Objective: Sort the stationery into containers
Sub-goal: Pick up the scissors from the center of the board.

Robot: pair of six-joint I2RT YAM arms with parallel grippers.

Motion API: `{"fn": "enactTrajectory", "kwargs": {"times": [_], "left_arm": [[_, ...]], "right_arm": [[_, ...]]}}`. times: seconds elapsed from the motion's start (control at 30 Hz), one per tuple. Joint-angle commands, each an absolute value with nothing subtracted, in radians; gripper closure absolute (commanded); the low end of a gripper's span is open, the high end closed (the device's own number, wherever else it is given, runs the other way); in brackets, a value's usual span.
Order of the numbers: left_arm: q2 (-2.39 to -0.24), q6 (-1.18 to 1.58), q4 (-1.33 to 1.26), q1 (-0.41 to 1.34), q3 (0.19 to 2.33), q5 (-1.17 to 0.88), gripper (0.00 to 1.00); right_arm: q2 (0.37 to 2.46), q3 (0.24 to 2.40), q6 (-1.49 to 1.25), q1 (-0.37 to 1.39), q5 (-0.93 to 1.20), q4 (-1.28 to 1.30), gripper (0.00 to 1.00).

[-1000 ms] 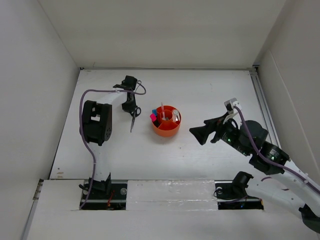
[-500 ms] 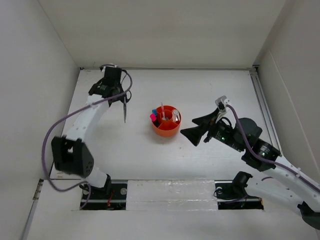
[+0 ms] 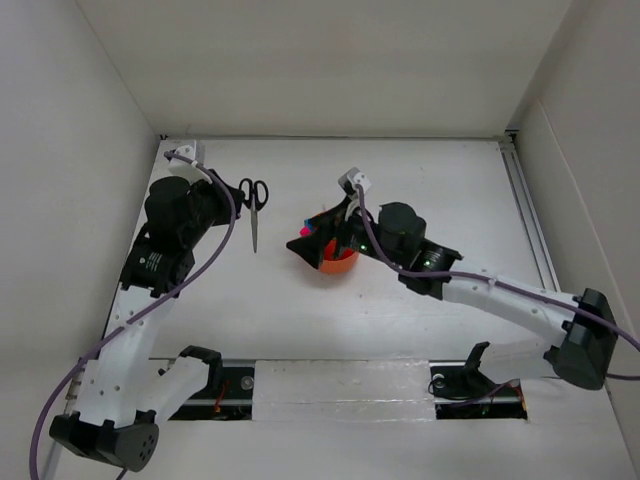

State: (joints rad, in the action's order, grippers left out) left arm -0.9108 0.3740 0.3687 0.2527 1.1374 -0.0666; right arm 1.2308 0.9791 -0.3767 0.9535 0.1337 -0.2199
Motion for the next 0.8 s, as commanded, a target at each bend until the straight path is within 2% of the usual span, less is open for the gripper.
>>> {"fn": "enactTrajectory", "kwargs": {"times": [0.0,0.13,0.27,0.47,0.53,0.6,0.77], "left_arm": [[-0.875,0.356,0.279,0.252,1.103,-0.193,1.0],[-0.856,0.347,0.259,0.252,1.103,-0.233,1.0],[-0.865,0.347,0.259,0.252,1.089,-0.251,1.0],[-0.865,0.347,0.259,0.252,1.08,-0.252,1.0],[-0.865,0.347,0.249,0.252,1.08,-0.264,1.0],[-0.874,0.347,0.249,0.252,1.08,-0.275,1.0],[-0.874,0.347,0.249,0.252,1.08,-0.301,1.0]], "right_arm": [[1.32,1.104,-0.333,0.96,0.152,-0.38,0.03],[1.439,1.198,-0.321,0.96,0.12,-0.396,0.06],[1.538,1.307,-0.321,0.96,0.147,-0.396,0.2],[1.597,1.328,-0.348,0.96,0.156,-0.436,0.29],[1.606,1.341,-0.348,0.96,0.156,-0.436,0.39],[1.606,1.341,-0.348,0.96,0.147,-0.436,0.54],[1.624,1.351,-0.348,0.96,0.137,-0.436,0.61]]}}
